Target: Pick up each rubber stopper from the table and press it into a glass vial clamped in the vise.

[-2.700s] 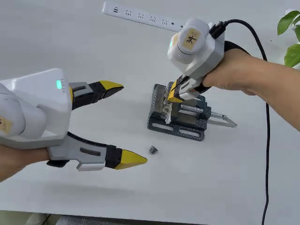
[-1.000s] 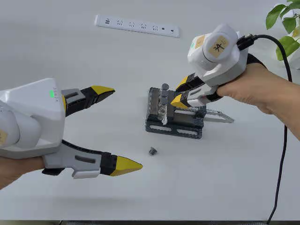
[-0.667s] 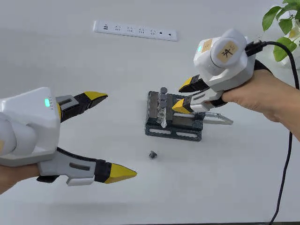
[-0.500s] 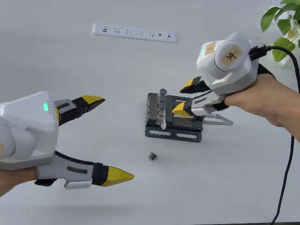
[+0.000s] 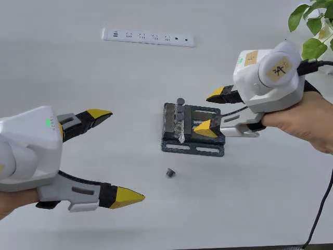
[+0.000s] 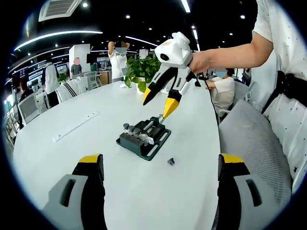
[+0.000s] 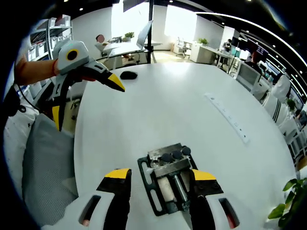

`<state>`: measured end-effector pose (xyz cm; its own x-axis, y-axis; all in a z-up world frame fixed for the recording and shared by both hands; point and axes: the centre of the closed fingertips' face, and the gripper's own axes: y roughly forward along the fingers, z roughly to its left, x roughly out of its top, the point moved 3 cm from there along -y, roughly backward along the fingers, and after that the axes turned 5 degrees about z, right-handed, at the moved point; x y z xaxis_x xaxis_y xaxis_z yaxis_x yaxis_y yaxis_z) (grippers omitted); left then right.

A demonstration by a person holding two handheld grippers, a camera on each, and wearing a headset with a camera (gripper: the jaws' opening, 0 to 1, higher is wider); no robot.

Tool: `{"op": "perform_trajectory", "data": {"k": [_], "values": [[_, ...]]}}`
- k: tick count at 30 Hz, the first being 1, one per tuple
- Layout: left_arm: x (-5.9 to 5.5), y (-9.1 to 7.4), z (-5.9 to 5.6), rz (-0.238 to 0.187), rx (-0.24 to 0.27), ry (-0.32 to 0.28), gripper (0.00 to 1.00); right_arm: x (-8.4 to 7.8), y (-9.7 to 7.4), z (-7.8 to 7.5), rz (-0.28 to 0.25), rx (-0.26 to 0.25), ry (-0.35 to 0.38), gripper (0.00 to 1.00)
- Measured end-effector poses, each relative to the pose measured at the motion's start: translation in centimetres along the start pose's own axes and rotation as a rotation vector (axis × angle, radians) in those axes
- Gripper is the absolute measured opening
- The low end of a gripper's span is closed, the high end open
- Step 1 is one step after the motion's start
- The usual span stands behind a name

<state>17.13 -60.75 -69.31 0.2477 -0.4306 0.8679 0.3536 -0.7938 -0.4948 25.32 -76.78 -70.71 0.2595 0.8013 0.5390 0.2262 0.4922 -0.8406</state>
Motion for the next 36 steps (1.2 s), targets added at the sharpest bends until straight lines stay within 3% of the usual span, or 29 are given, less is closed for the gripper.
{"op": "perform_trajectory", "data": {"k": [14,29,36], "values": [[-0.2,-0.1,-0.2,0.012,0.0,0.0,0.99,-1.6,-0.5,3.3,-0.074,0.042,0.023,0.58],[-0.3,-0.1,-0.5,0.02,-0.004,0.002,0.99,-2.5,0.8,7.6,-0.148,0.101,0.032,0.55],[-0.4,-0.1,-0.6,0.024,-0.006,0.001,0.98,-3.6,2.4,8.8,-0.14,0.124,0.008,0.48]]}}
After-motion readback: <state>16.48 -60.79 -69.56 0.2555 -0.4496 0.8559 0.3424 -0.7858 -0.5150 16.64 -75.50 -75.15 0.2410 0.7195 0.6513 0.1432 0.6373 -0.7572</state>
